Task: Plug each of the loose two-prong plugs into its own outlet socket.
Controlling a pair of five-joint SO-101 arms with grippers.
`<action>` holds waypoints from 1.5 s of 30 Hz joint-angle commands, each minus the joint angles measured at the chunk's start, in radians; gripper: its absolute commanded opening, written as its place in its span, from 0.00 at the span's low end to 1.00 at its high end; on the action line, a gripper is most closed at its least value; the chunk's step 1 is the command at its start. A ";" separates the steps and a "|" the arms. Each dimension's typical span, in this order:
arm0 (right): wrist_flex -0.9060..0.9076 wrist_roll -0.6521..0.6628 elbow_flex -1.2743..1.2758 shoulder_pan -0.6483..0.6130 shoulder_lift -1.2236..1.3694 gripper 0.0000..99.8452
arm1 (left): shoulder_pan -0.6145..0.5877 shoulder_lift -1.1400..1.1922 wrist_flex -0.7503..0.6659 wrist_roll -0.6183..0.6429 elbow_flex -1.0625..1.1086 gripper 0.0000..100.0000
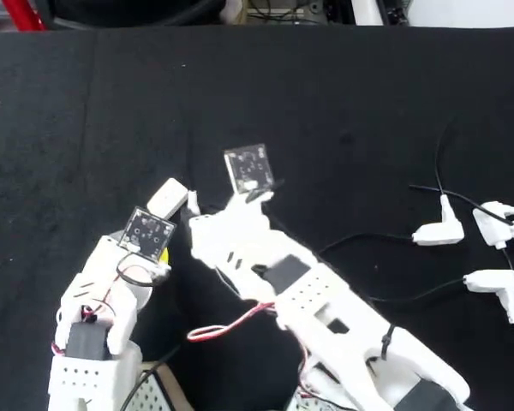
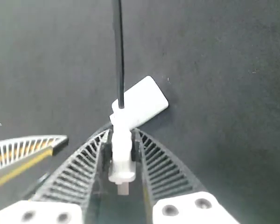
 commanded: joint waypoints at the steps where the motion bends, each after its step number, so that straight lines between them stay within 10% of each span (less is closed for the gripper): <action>1: -0.238 -0.017 0.071 -0.014 -0.031 0.01 | 0.025 -0.008 -0.020 0.068 -0.012 0.17; 19: -0.457 -0.017 0.421 -0.169 -0.427 0.01 | 0.090 -0.008 -0.021 0.218 -0.028 0.22; 33: -0.015 -0.061 0.367 -0.172 -0.668 0.01 | -0.016 -0.008 -0.101 0.259 -0.031 0.25; 45: 0.015 -0.012 0.355 -0.193 -0.634 0.01 | -0.028 -0.008 -0.106 0.307 -0.038 0.25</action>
